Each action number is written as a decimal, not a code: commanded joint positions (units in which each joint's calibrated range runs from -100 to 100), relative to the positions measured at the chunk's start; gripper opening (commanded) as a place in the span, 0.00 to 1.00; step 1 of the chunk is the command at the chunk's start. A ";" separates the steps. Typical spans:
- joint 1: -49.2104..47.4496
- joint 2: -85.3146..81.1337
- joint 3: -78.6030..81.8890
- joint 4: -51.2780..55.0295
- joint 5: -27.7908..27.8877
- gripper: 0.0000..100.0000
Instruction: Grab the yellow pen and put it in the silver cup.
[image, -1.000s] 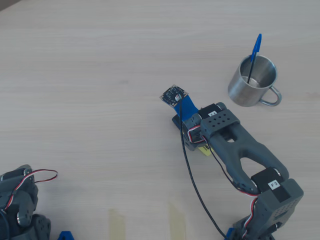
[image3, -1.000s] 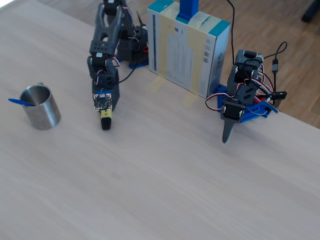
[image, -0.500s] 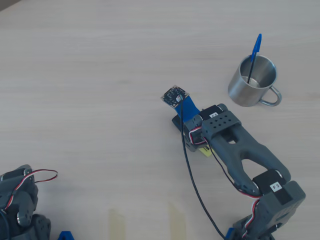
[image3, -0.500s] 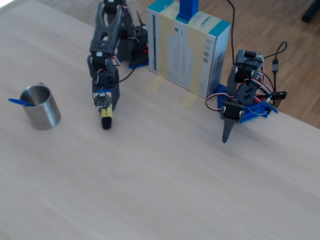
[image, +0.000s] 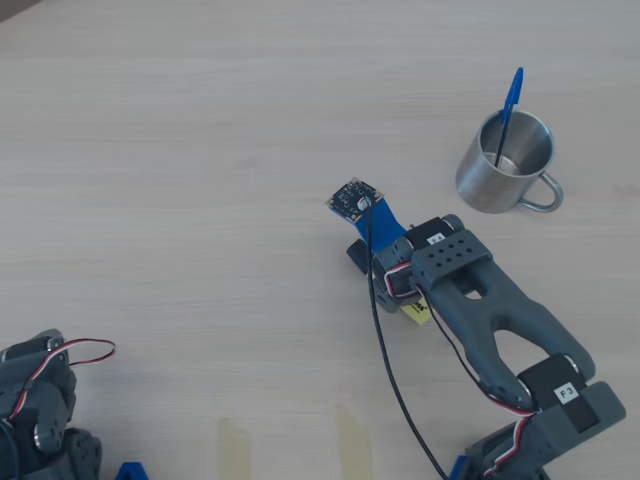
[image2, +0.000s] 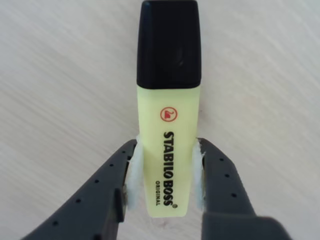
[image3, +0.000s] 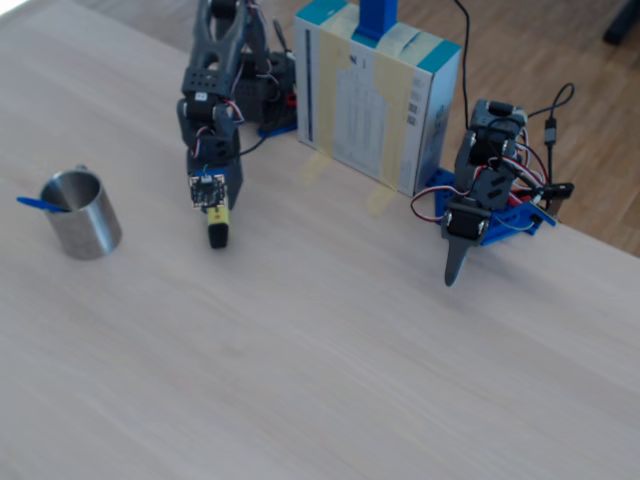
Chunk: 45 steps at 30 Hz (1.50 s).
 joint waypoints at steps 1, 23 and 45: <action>0.16 -4.39 0.46 -0.49 -0.26 0.08; -0.45 -21.51 8.44 -5.39 -0.31 0.07; 1.03 -45.79 19.51 -17.40 -0.31 0.07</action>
